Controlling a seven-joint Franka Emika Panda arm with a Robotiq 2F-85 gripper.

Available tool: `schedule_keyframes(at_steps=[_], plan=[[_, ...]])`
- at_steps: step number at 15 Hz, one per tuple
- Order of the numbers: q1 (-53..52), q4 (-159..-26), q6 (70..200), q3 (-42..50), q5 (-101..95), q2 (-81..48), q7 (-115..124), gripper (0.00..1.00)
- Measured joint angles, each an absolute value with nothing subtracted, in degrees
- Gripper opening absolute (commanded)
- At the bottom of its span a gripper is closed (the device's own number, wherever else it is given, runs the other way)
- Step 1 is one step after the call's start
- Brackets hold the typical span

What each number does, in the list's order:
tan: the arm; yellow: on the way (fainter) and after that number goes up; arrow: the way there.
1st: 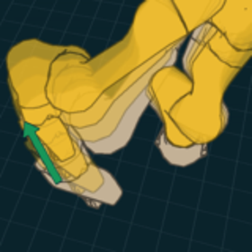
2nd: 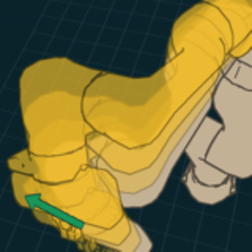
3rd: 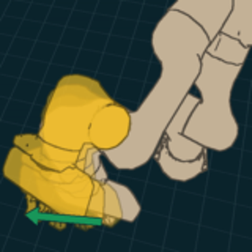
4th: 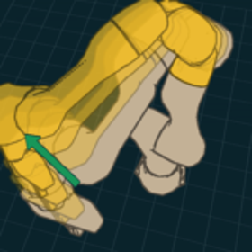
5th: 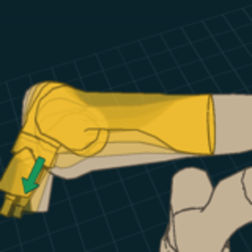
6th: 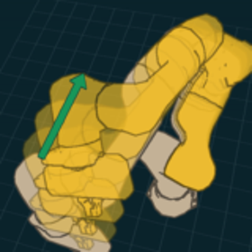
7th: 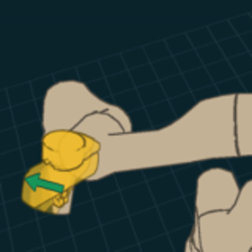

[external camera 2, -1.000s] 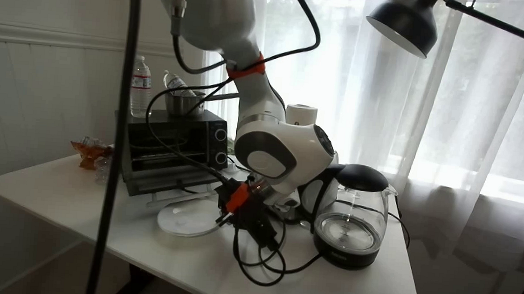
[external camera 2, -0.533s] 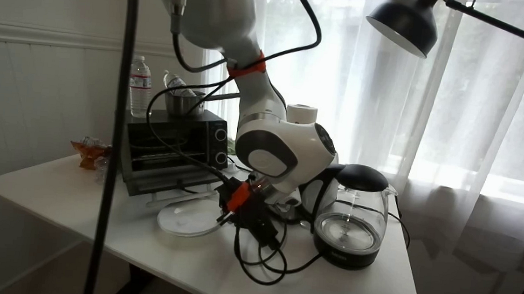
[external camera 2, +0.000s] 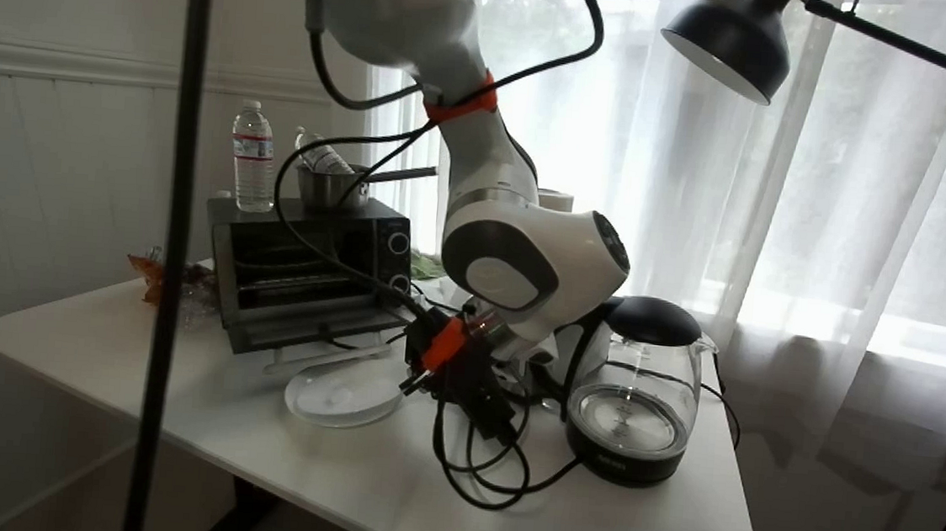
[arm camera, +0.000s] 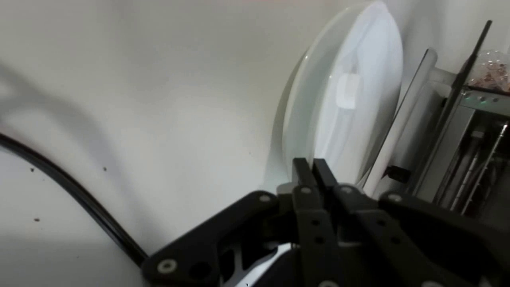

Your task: Pick up one white plate and put it in the oven on the top tray

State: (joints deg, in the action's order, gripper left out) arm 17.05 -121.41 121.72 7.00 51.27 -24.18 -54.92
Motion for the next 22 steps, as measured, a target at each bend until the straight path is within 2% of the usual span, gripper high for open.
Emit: schedule_keyframes(at_steps=[22], plan=[[26.41,-119.76,103.68,13.52,53.15,-22.46,-59.23,0.03]])
